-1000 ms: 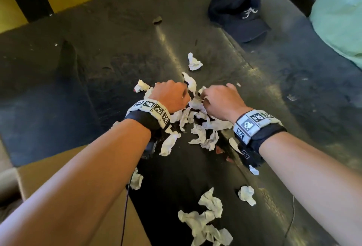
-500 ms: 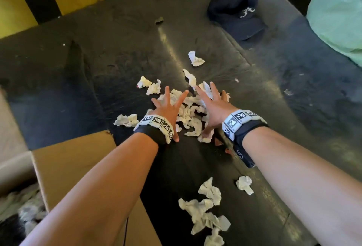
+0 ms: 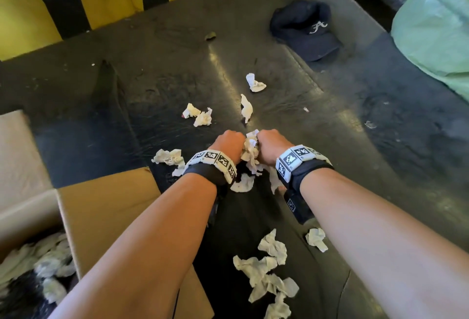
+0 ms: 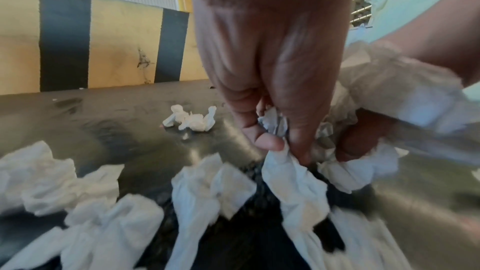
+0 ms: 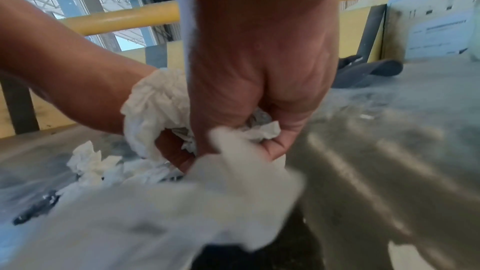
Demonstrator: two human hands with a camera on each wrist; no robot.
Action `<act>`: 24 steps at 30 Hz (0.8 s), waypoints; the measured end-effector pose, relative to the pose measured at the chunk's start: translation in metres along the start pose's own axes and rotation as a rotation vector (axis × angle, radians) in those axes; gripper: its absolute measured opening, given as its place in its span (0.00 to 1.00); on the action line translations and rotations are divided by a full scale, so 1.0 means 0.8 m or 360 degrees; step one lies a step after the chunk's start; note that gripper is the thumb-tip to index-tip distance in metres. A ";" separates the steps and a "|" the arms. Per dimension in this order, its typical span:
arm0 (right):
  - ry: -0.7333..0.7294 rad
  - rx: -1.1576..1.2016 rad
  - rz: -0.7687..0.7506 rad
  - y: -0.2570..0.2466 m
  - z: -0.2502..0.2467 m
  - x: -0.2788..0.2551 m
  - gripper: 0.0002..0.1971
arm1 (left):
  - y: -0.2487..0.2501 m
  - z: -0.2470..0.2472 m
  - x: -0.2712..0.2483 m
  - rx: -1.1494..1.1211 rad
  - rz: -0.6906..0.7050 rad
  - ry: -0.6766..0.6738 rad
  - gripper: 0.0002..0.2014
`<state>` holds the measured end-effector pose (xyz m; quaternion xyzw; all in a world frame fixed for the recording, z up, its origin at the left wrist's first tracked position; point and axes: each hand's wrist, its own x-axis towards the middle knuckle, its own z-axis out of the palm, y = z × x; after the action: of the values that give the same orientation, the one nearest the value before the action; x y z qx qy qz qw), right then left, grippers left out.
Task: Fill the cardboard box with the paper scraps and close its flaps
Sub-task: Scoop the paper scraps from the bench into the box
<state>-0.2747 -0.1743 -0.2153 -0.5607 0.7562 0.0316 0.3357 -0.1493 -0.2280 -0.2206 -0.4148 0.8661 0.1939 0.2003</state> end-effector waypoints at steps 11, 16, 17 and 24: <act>0.0171 -0.0102 -0.0141 -0.108 -0.115 -0.134 0.07 | -0.017 -0.128 -0.149 0.0097 -0.0101 0.0290 0.15; 0.0255 -0.0120 -0.0359 -0.207 -0.137 -0.210 0.06 | -0.053 -0.172 -0.274 -0.0098 -0.0328 0.0471 0.13; 0.0265 -0.0121 -0.0393 -0.227 -0.135 -0.225 0.06 | -0.061 -0.177 -0.301 -0.0103 -0.0343 0.0498 0.11; 0.0162 -0.0206 -0.0658 -0.370 -0.061 -0.305 0.11 | -0.149 -0.152 -0.483 -0.0228 -0.0708 0.0594 0.19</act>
<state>-0.0045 -0.1024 0.0522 -0.7250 0.6376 -0.0176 0.2598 0.1450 -0.1109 0.0583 -0.6360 0.7600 0.1263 0.0455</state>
